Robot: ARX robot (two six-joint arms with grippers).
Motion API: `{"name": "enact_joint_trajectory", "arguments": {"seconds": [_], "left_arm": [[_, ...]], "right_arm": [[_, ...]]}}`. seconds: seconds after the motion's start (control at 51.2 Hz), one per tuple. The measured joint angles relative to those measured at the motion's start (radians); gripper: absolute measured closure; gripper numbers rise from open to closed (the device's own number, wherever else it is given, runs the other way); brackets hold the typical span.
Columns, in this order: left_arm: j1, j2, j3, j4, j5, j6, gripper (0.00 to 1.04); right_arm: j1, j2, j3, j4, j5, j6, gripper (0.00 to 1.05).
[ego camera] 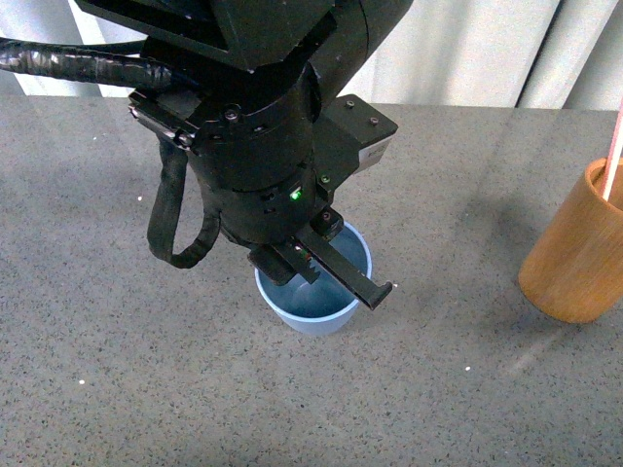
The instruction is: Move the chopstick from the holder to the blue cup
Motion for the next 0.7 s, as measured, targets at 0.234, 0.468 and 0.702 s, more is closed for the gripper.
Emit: {"name": "enact_joint_trajectory", "arguments": {"seconds": [0.234,0.468,0.702], "left_arm": [[-0.004,0.020,0.023,-0.011,0.021,-0.033,0.77],[0.035,-0.019,0.044,-0.037,0.013,-0.028,0.36],[0.124,-0.183,-0.002,-0.013,0.079,-0.055,0.07]], "right_arm": [[0.000,0.000,0.000,0.000,0.000,0.000,0.10],[0.000,0.000,0.000,0.000,0.000,0.000,0.10],[0.000,0.000,0.000,0.000,0.000,0.000,0.10]]}}
